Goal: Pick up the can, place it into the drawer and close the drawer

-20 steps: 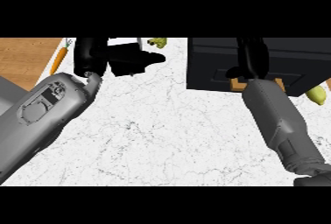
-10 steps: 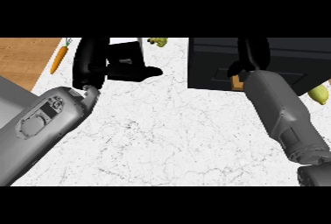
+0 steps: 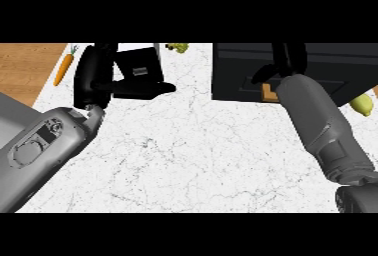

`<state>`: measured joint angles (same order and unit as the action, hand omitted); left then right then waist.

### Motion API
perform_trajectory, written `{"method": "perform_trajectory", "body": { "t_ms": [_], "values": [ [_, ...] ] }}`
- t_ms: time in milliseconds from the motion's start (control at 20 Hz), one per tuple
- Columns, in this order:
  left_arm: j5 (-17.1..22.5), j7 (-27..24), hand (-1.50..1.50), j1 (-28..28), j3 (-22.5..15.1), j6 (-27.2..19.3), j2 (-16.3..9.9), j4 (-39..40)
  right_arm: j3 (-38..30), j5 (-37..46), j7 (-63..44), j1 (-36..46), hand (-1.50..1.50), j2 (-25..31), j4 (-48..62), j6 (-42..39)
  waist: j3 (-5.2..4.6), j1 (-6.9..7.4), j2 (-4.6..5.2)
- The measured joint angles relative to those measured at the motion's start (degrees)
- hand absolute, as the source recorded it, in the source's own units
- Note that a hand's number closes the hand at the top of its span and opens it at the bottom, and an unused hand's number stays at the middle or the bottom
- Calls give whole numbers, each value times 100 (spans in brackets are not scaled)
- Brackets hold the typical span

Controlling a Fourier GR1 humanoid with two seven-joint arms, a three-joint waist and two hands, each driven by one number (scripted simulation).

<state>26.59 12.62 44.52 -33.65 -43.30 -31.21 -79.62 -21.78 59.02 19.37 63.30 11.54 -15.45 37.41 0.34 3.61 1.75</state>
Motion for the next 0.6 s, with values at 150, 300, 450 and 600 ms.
{"method": "perform_trajectory", "body": {
  "t_ms": [150, 300, 450, 600],
  "values": [
    [-14, -37, -150, -120, 26, 15, -14, -51, -311, -379, 302, 83, -150, -108, -46, -191, 4, -11, 0],
    [-44, -64, -150, -228, 42, 5, -12, -92, -664, -822, 582, 160, -150, -223, -98, -461, 9, -44, -8],
    [-60, -49, -150, -329, 102, -6, -77, -185, -1036, -1282, 745, 230, -150, -341, -135, -724, 9, -65, -27],
    [-87, -105, -150, -511, 141, 14, -92, -300, -1246, -1537, 861, 277, -150, -390, -115, -875, 9, -92, -25]
  ]
}}
